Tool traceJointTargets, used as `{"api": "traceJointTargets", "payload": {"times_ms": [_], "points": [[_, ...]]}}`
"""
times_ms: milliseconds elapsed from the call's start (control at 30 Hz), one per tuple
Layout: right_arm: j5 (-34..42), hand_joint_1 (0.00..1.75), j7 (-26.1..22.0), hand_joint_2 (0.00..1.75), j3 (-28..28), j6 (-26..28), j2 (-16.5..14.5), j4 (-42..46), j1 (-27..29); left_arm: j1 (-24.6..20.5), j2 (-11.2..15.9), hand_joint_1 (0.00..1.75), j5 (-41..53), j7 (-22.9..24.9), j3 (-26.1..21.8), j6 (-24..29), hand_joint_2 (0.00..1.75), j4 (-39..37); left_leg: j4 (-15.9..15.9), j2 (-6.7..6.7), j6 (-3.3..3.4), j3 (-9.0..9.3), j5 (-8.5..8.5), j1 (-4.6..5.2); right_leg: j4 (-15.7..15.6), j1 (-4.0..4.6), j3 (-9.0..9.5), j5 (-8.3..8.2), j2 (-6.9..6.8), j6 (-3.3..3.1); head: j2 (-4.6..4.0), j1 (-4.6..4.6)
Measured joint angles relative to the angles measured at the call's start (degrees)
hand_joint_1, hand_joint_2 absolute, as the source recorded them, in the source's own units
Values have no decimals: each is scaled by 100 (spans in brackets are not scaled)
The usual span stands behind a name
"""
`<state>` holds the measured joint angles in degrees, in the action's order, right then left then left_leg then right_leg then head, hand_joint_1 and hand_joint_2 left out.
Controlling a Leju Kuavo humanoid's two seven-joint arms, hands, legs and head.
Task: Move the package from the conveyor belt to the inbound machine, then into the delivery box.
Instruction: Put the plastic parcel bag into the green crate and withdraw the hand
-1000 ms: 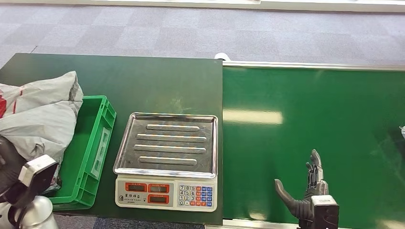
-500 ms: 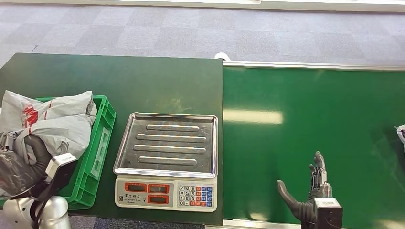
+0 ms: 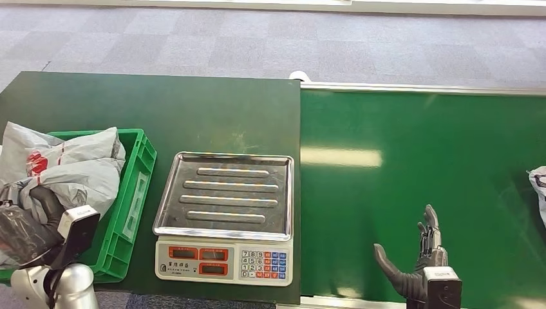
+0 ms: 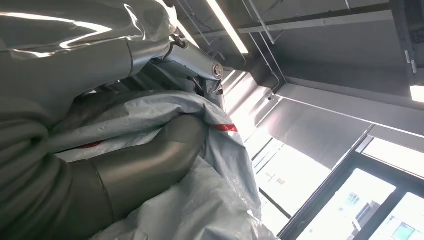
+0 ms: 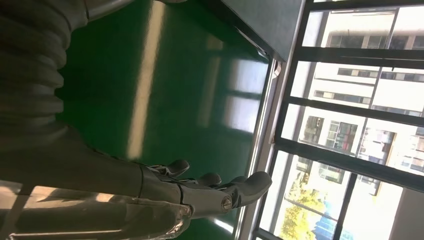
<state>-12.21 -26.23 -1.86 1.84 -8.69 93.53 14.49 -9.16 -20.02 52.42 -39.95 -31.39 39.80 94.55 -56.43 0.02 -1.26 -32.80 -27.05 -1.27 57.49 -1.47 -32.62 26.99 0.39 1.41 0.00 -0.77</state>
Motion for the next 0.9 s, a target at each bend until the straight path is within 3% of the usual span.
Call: {"api": "traceJointTargets", "payload": {"times_ms": [133, 267, 367, 400, 500, 533, 900], "points": [[-2, 0, 0, 175, -1, 0, -14, 0, -11, -29, 0, 135, -39, 0, -42, 0, 175, 0, 0, 0, 0, 0, 0, 0, 0, 0, 0, 0, 0, 0, 0, 0], [-3, 0, 0, 175, -4, 0, -19, 0, -26, -90, 0, 115, -73, 0, -84, 0, 0, -1, 0, 0, 0, 0, 0, 0, 0, 0, 1, -1, 0, 0, 0, 0], [-3, 0, 0, 175, -8, 0, -20, 0, -37, -133, 0, 110, -60, 0, -114, 0, 0, -11, 0, 0, 0, 1, 0, 0, 0, 0, 0, -1, 0, 0, 0, -1], [-3, 0, 0, 175, -10, 1, -20, 0, -43, -148, 0, 100, -49, 0, -126, 0, 0, -20, 0, 0, 0, 1, 0, 0, 0, 0, 0, -1, 0, 0, 0, -1], [-3, 0, 0, 175, -20, 2, -20, 0, -54, -187, 0, 23, -34, 0, -155, 0, 0, -49, 0, 0, 0, 0, 0, 0, 0, 0, 0, -1, 0, 0, 0, 0], [-3, 0, 0, 175, -24, 1, -20, 0, -55, -195, 0, 5, -30, 0, -160, 0, 0, -57, 0, 0, 0, 0, 0, 0, 0, 0, 0, -1, 0, 0, 0, 0], [-3, 0, 19, 175, -36, 0, -20, -2, -116, -284, 2, 0, 32, -2, -166, 2, 0, -68, 0, 0, 0, 2, 1, 0, 0, 0, 3, -1, 0, 0, 0, -1]]}}
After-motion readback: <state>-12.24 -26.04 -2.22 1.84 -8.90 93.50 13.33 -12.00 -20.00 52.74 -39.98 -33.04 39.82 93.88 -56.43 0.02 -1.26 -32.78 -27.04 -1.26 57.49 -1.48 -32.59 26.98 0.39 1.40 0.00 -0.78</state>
